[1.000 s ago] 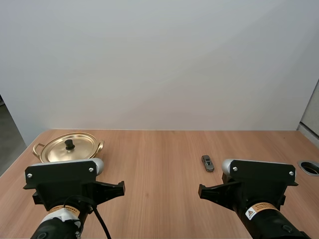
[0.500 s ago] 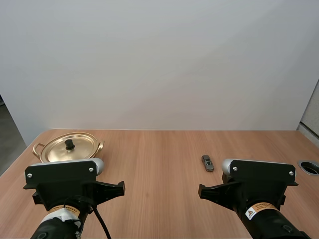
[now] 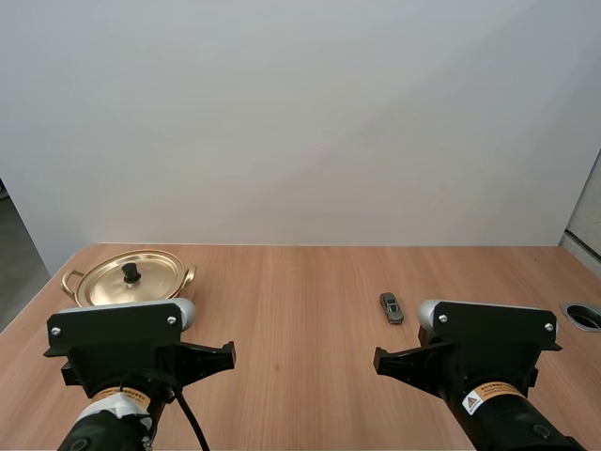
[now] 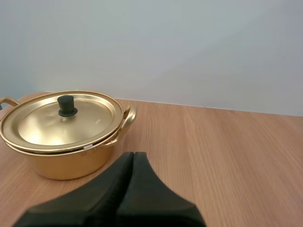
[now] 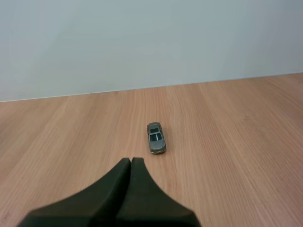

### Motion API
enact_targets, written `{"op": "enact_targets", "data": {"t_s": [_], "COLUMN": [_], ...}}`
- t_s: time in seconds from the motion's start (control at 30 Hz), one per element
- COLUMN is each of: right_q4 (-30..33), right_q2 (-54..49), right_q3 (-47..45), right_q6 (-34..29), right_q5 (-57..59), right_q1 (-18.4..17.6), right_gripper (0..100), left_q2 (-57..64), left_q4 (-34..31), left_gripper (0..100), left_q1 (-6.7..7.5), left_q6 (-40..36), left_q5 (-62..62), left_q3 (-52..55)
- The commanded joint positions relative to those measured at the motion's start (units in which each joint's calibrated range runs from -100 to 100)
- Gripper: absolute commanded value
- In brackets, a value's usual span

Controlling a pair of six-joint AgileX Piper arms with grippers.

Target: Open the pot, put the car inside, and close it

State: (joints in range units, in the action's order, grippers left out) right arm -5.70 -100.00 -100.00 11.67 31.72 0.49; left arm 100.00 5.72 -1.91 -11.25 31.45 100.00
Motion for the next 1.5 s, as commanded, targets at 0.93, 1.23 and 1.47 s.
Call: {"op": "enact_targets", "data": {"t_s": [0.93,1.23,1.47], "right_q4": [21.9,32.4,39.5], "right_q2": [0.0,0.0,0.0], "right_q3": [0.0,6.8,11.7], "right_q6": [0.2,0.2,2.5], "right_q5": [-18.3,-20.4,-15.7], "right_q1": [0.0,-0.4,-1.0], "right_gripper": [0,0,0], "left_q2": [0.0,0.0,-0.5], "left_q4": [-13.2,-7.2,-9.0], "left_gripper": [0,0,0], "left_q1": [-0.01,-0.07,-0.66], "left_q6": [12.2,11.5,10.2], "left_q5": [-19.0,6.2,8.8], "left_q3": [-9.4,-28.4,-29.6]}}
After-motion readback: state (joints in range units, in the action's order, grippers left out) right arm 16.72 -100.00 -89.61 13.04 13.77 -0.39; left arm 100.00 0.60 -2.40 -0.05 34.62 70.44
